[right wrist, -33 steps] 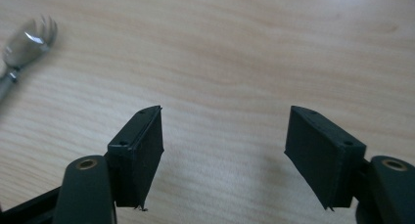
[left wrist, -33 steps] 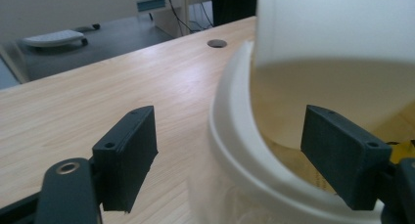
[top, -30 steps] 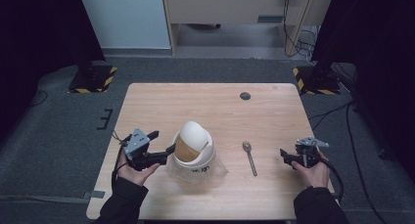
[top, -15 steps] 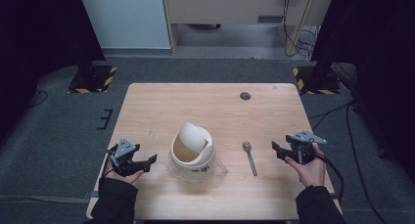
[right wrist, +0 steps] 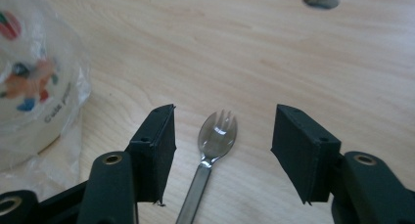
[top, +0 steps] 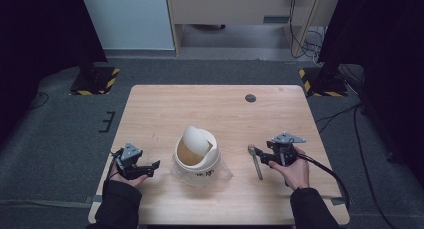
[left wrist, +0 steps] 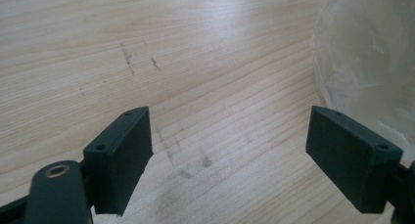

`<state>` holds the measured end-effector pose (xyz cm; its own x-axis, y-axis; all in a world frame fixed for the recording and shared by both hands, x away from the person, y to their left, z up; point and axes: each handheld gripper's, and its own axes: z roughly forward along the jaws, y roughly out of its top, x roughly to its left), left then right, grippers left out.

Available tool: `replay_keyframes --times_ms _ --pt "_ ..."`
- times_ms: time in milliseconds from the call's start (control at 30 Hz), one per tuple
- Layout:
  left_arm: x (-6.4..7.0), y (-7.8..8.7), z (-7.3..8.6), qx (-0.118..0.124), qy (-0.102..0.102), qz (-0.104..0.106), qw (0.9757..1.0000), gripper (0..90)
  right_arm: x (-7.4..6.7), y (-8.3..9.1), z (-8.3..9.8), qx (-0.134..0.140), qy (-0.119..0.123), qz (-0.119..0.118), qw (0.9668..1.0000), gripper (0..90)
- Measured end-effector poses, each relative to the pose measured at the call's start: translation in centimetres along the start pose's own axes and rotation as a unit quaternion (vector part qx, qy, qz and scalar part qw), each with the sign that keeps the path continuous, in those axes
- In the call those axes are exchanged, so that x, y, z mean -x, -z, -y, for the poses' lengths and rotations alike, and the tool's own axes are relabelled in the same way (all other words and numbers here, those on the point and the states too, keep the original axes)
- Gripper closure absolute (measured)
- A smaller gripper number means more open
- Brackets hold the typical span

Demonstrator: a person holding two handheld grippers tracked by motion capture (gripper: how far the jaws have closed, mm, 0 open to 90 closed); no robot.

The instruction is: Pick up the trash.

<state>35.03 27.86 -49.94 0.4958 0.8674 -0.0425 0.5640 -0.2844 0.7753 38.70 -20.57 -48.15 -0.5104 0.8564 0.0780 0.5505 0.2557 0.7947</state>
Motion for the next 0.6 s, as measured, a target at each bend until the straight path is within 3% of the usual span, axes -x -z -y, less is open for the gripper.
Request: replay_keyframes --times_ms 67,100,267,600 --pt "0.0 -0.2 0.0 -0.009 -0.004 -0.002 1.0 17.0 -0.1 -0.4 0.3 -0.006 0.002 0.0 1.0 43.8" --pt "0.0 -0.2 0.0 -0.013 -0.006 -0.004 0.9999 17.1 -0.4 -1.0 0.8 -0.024 0.004 -0.001 0.9997 45.1" --pt "-0.1 -0.3 0.1 -0.018 0.005 -0.001 0.9998 18.1 -0.8 -2.3 1.9 -0.061 0.01 0.011 0.998 50.7" --pt "-0.2 -0.2 0.0 -0.018 0.014 -0.005 0.9997 19.5 -1.1 -3.3 2.6 -0.092 0.02 0.01 0.9955 61.7"
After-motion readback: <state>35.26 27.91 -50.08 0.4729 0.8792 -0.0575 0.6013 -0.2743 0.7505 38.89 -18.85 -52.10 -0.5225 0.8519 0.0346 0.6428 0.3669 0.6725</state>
